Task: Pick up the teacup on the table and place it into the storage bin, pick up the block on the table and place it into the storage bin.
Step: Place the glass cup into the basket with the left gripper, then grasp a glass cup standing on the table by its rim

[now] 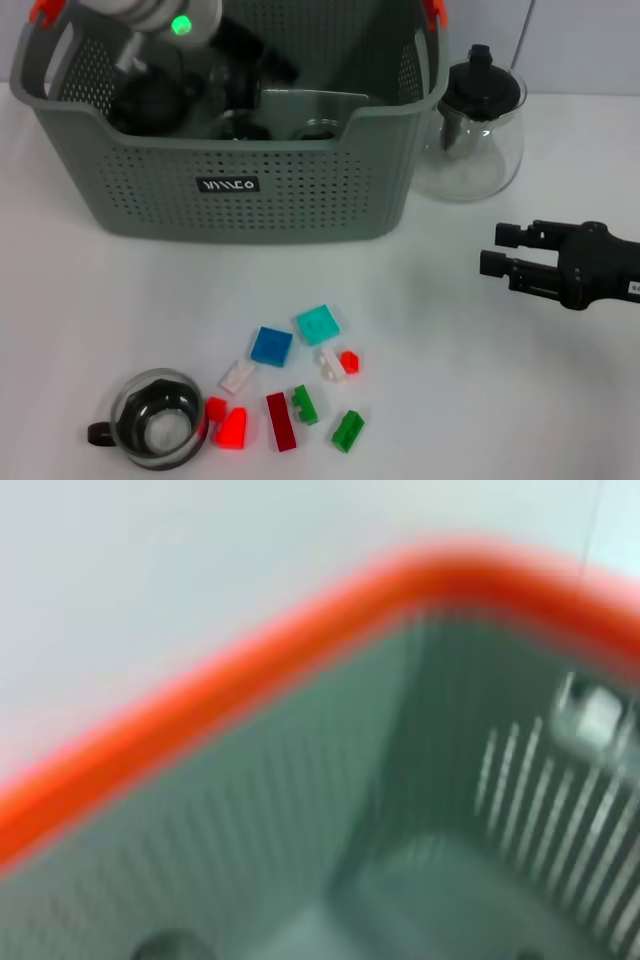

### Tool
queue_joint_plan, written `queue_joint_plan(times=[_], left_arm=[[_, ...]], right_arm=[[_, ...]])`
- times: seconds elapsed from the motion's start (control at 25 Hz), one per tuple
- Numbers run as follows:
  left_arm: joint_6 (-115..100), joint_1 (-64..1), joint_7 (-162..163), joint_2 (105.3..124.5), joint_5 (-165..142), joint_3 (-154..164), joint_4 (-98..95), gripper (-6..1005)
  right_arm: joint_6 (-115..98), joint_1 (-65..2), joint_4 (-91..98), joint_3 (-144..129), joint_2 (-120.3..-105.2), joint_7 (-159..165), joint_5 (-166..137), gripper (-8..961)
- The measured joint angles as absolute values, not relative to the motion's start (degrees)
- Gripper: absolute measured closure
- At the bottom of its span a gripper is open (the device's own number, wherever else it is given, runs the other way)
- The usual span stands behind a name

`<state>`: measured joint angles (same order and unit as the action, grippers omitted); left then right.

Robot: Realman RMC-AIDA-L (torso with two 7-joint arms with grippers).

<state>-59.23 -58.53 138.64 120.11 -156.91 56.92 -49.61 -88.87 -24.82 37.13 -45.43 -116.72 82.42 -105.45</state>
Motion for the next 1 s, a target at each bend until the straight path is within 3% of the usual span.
queue_joint_plan(times=[0.12, 0.28, 0.52, 0.8, 1.0], left_arm=[[-64.55, -51.84, 133.55, 121.08, -143.56, 51.70, -62.04, 508], [-78.52, -44.21, 122.65, 119.56, -116.60, 45.09, -66.25, 454], [-104.29, -37.19, 109.95, 118.81, -91.48, 31.94, -61.45, 458], [-111.23, -32.15, 106.54, 119.01, -104.66, 32.51, -66.78, 459], [-111.47, -28.67, 101.91, 120.74, -127.72, 35.36, -72.83, 460]], right_arm=[[-88.79, -24.82, 37.09, -45.44, -116.72, 82.42, -105.46, 390], [-88.77, -24.80, 37.09, -45.37, -116.66, 82.42, -105.41, 390], [-88.99, -24.79, 37.09, -45.30, -116.62, 82.46, -105.22, 391], [-89.23, -24.93, 37.18, -45.26, -116.63, 82.87, -105.34, 391], [-89.07, -24.95, 37.10, -45.26, -116.63, 82.97, -105.45, 390]])
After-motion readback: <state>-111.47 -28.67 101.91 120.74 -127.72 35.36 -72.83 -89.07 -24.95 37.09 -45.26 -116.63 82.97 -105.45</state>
